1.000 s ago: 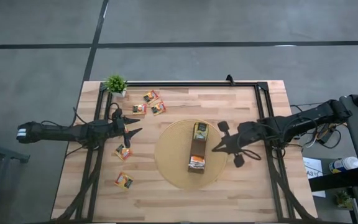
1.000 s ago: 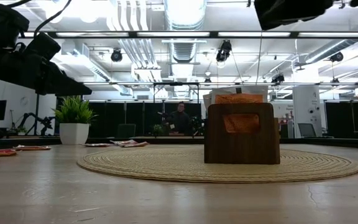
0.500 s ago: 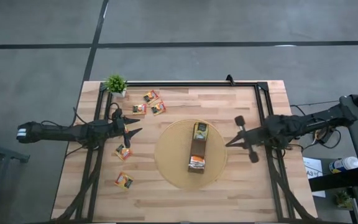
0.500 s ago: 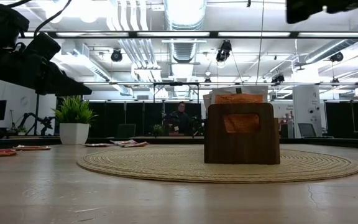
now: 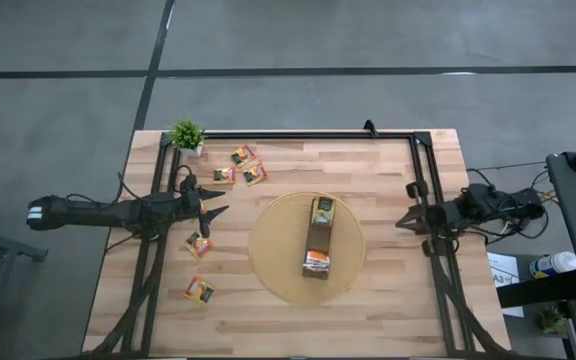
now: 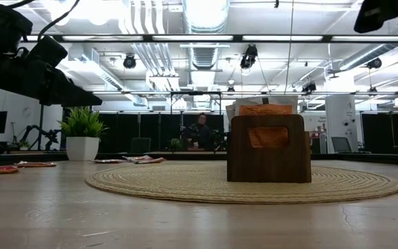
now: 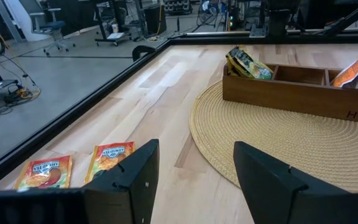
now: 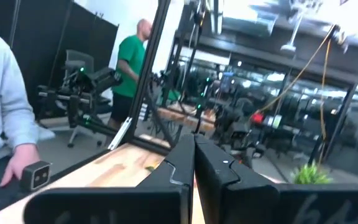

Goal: Pick & Place Tea
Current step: Put the orange tea bag into the middle section of the wooden organizer

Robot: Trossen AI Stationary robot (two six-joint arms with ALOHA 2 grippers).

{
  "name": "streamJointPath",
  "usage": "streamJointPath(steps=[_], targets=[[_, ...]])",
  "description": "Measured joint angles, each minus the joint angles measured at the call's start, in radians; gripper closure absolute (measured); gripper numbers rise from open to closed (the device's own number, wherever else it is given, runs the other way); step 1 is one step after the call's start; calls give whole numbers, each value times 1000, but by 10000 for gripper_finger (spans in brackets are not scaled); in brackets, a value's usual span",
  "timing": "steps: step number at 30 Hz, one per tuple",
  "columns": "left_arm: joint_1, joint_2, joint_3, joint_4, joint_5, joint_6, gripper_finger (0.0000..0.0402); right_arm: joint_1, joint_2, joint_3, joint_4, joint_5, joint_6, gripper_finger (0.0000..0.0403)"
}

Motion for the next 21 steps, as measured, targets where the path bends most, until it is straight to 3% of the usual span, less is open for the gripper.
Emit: streamJointPath(steps=[14, 21], targets=[[0, 7, 0, 0, 3, 0, 199, 0, -3, 7, -11, -29, 15, 394], [0, 7, 0, 1, 0, 0, 199, 0, -3, -78, 34, -70, -48, 394]])
